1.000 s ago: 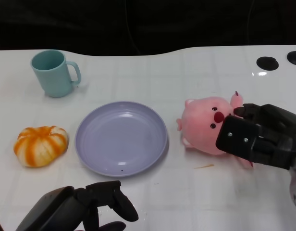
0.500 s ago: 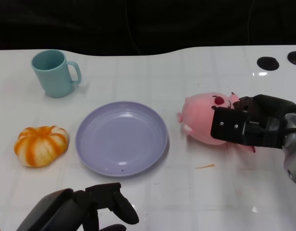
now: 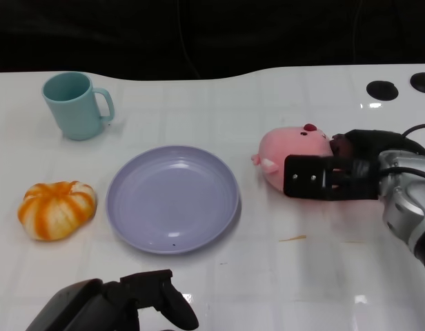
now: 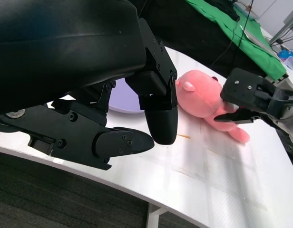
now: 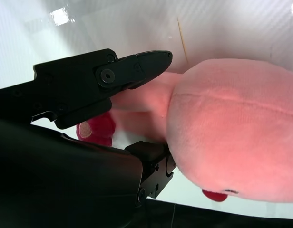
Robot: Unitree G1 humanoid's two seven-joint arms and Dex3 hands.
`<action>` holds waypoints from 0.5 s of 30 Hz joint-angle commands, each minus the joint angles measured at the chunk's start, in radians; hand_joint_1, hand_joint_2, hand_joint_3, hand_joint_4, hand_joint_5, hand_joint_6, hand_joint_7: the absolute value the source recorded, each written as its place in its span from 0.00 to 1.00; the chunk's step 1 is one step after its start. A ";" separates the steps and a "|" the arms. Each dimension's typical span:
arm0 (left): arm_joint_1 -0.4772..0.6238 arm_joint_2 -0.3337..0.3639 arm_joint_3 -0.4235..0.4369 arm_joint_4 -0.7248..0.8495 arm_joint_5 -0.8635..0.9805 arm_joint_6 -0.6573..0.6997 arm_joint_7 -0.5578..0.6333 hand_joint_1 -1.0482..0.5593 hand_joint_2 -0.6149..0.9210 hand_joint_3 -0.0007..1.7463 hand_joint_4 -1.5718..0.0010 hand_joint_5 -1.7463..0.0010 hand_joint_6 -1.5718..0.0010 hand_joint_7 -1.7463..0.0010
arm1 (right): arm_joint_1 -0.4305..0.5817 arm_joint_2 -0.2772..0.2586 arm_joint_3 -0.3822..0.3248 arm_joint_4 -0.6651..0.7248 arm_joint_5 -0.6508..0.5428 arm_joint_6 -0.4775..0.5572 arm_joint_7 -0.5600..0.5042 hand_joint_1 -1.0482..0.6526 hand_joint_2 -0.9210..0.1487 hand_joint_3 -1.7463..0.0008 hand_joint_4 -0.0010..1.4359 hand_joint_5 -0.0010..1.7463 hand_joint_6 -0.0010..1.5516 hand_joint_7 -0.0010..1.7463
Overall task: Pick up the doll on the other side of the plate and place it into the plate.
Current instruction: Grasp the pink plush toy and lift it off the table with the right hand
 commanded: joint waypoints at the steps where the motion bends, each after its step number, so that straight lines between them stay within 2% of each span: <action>1: 0.014 0.013 0.005 -0.027 0.012 -0.005 -0.007 0.49 1.00 0.23 0.59 0.02 0.57 0.44 | 0.019 0.029 0.035 0.074 -0.016 -0.050 -0.074 0.19 0.01 0.99 0.13 0.23 0.30 0.02; 6: 0.020 0.012 0.000 -0.035 0.023 -0.003 -0.006 0.48 1.00 0.23 0.59 0.00 0.57 0.44 | 0.007 0.043 0.049 0.158 -0.023 -0.117 -0.186 0.24 0.00 0.99 0.19 0.24 0.40 0.04; 10: 0.020 0.010 -0.002 -0.030 0.024 -0.008 -0.004 0.48 1.00 0.23 0.60 0.01 0.57 0.45 | 0.004 0.032 0.056 0.192 -0.024 -0.183 -0.264 0.33 0.00 0.96 0.33 0.23 0.56 0.05; 12: 0.021 0.008 -0.004 -0.026 0.025 -0.013 -0.002 0.48 1.00 0.23 0.59 0.01 0.57 0.45 | 0.012 0.013 0.049 0.179 -0.018 -0.233 -0.307 0.40 0.00 0.98 0.50 0.20 0.66 0.05; 13: 0.021 0.007 -0.006 -0.023 0.025 -0.015 -0.001 0.48 1.00 0.22 0.59 0.01 0.56 0.45 | 0.013 0.007 0.046 0.176 -0.015 -0.247 -0.321 0.42 0.00 0.97 0.57 0.34 0.68 0.03; 14: 0.021 0.007 -0.007 -0.019 0.026 -0.018 0.001 0.48 1.00 0.23 0.59 0.01 0.56 0.45 | 0.013 0.005 0.045 0.174 -0.015 -0.251 -0.328 0.43 0.00 0.95 0.56 0.55 0.69 0.02; 15: 0.021 0.006 -0.008 -0.016 0.025 -0.020 0.002 0.48 1.00 0.23 0.59 0.01 0.56 0.45 | 0.012 0.004 0.044 0.174 -0.016 -0.252 -0.331 0.43 0.00 0.92 0.57 0.69 0.68 0.01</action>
